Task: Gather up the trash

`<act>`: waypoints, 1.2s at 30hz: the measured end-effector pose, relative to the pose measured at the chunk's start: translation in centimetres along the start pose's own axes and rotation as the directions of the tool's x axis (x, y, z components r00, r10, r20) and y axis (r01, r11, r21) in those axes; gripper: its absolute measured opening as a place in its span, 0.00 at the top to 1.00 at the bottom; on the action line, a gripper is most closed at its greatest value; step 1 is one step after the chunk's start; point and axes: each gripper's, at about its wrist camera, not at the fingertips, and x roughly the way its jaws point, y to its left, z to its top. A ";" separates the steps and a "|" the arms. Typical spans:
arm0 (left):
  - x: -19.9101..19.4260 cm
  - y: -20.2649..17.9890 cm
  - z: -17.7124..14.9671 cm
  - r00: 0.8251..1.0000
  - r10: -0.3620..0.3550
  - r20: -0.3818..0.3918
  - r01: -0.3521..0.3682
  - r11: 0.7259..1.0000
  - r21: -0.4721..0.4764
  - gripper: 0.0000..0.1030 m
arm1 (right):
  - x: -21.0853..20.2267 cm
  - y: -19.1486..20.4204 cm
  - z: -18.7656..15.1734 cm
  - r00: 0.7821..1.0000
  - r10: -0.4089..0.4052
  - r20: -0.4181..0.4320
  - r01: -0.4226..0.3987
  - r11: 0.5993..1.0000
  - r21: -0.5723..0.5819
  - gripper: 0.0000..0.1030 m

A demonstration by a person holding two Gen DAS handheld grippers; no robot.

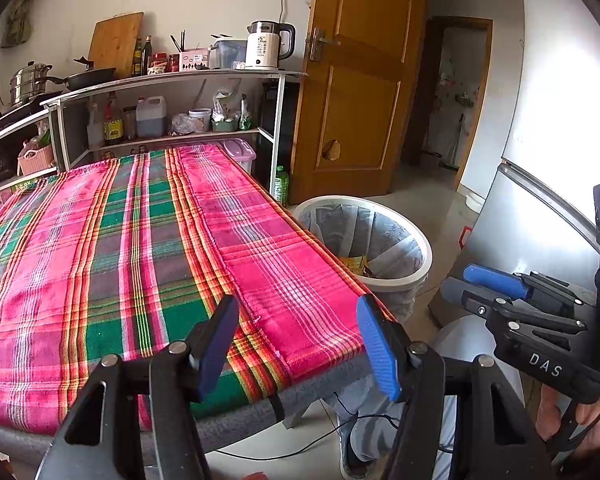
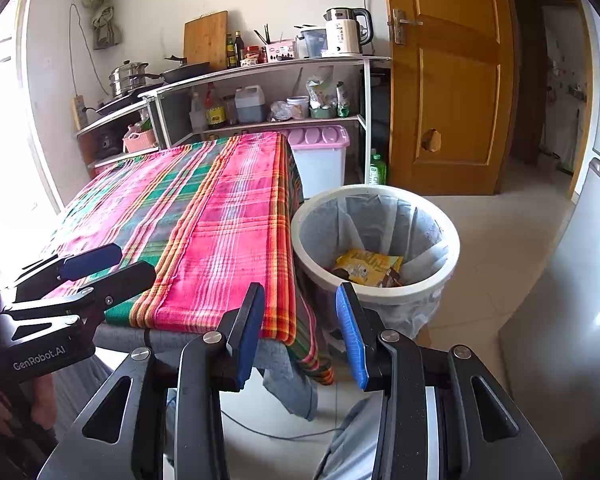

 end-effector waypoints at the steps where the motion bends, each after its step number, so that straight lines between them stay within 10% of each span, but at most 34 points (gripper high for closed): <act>1: 0.0 -0.1 0.0 1.000 0.001 0.000 -0.001 1.000 0.001 0.39 | 0.0 0.0 0.0 1.000 0.000 0.000 0.000 1.000 0.001 0.63; 36: 0.1 -0.5 -0.3 1.000 0.005 -0.002 -0.005 1.000 0.010 0.39 | 0.1 0.0 0.0 1.000 0.000 -0.003 0.000 1.000 0.000 0.63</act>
